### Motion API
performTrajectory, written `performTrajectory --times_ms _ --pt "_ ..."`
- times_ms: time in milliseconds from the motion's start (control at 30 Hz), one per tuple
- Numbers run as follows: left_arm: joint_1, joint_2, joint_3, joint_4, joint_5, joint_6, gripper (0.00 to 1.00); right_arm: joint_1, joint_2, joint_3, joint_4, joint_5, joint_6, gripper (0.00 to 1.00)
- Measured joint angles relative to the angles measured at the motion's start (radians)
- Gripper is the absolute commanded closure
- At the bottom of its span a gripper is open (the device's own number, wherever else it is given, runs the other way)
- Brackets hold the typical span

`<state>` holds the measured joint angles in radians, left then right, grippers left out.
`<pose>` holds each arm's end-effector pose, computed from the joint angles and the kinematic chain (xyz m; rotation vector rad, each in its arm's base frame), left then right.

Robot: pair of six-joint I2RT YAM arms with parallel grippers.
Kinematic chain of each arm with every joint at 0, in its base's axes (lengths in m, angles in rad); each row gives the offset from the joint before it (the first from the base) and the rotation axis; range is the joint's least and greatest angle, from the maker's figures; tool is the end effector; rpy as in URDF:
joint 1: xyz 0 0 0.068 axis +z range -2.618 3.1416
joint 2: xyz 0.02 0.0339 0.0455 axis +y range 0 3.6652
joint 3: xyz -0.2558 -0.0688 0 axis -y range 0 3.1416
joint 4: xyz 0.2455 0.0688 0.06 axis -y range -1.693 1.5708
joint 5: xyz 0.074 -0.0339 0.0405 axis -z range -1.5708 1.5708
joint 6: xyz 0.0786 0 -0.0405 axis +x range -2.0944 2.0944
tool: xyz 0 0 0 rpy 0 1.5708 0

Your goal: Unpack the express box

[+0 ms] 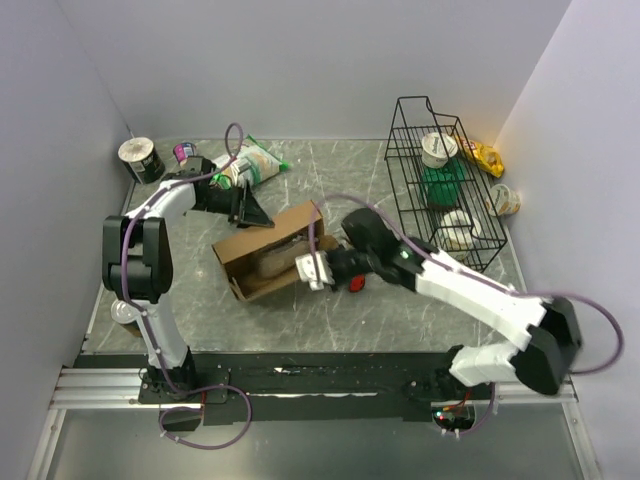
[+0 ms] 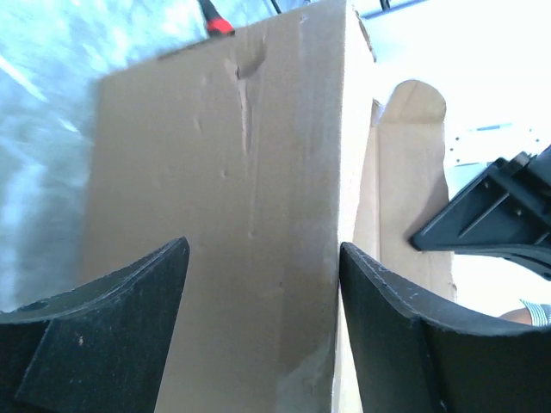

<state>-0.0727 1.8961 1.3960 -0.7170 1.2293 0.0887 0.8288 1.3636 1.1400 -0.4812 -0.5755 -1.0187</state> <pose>0.3743 -0.1015 0.1967 0.4772 2.2817 -1.6291 0.1892 0.2697 0.2772 -1.9162 1.0746 0.5459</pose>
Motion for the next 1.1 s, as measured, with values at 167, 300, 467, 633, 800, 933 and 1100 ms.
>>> performTrajectory --times_ms 167,300,467,633,800,933,1100 --pt "0.069 0.076 0.102 -0.050 0.013 0.020 0.24 0.026 -0.180 -0.192 0.102 0.052 -0.050 1.00" --pt "0.128 0.133 0.182 -0.094 0.010 0.068 0.21 0.028 -0.238 -0.252 0.167 0.085 -0.087 1.00" --pt "0.193 0.157 0.219 -0.068 -0.053 0.071 0.17 0.024 -0.269 -0.294 0.230 0.134 -0.155 1.00" --pt "0.254 0.155 0.243 0.026 -0.235 0.049 0.12 -0.011 -0.283 -0.344 0.301 0.172 -0.208 0.87" --pt "0.293 0.111 0.228 0.078 -0.426 0.080 0.11 -0.028 -0.261 -0.402 0.284 0.259 -0.137 0.69" --pt "0.286 0.051 0.190 0.084 -0.476 0.095 0.11 -0.051 -0.242 -0.437 0.278 0.336 -0.016 0.47" --pt "0.280 -0.017 0.106 0.112 -0.499 0.095 0.08 -0.082 -0.258 -0.456 0.270 0.375 0.051 0.40"
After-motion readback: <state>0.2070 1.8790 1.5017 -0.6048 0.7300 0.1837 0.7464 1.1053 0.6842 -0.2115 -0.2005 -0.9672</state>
